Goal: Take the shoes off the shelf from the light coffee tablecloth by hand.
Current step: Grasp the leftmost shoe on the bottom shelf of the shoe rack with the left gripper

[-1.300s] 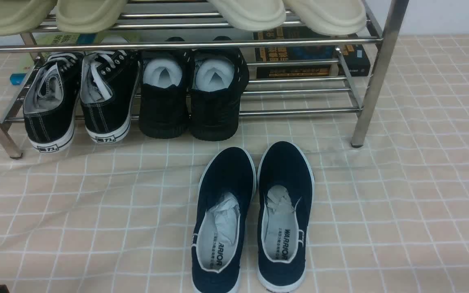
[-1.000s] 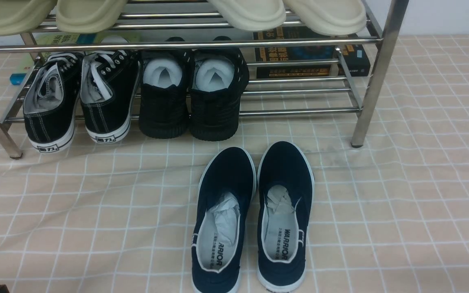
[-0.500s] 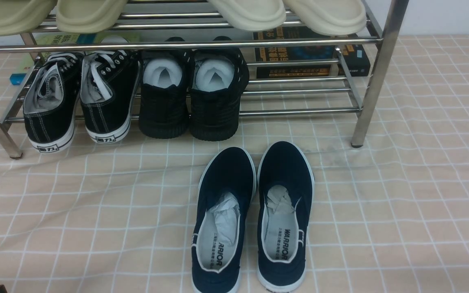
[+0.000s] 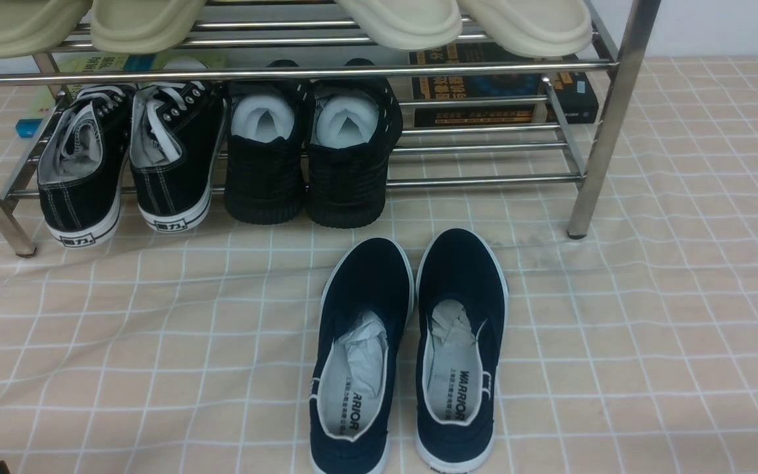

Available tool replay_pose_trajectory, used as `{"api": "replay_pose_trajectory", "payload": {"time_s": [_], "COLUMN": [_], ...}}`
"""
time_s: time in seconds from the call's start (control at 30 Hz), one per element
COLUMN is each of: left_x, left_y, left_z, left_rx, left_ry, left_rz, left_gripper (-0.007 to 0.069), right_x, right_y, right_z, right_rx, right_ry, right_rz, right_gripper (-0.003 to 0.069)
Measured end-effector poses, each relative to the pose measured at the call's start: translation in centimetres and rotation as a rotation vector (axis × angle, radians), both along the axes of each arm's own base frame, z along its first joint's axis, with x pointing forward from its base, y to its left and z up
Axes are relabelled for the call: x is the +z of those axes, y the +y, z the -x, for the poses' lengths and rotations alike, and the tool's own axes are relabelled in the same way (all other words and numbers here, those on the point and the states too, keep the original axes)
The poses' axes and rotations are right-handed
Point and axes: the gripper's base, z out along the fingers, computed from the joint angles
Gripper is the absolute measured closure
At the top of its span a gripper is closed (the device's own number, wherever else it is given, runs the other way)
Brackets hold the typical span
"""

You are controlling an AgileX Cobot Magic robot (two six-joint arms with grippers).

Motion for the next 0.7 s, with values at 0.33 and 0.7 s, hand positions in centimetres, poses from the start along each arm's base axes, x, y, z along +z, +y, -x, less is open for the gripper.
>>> {"api": "replay_pose_trajectory", "payload": {"time_s": [0.33,0.7], "left_x": [0.0,0.5], "left_y": [0.0,-1.6], "left_z": [0.0,-0.1], "left_rx": [0.007,0.111], "left_ry": [0.001,-0.02], "left_rz": [0.032,1.005], "left_gripper": [0.0385,0.0385], "right_x": [0.0,0.0], "right_y": [0.0,0.0], "right_z": [0.0,0.0], "right_rx": [0.0,0.0], "right_ry": [0.0,0.0], "right_rz": [0.0,0.0], "right_gripper": [0.0419,0.0419]}}
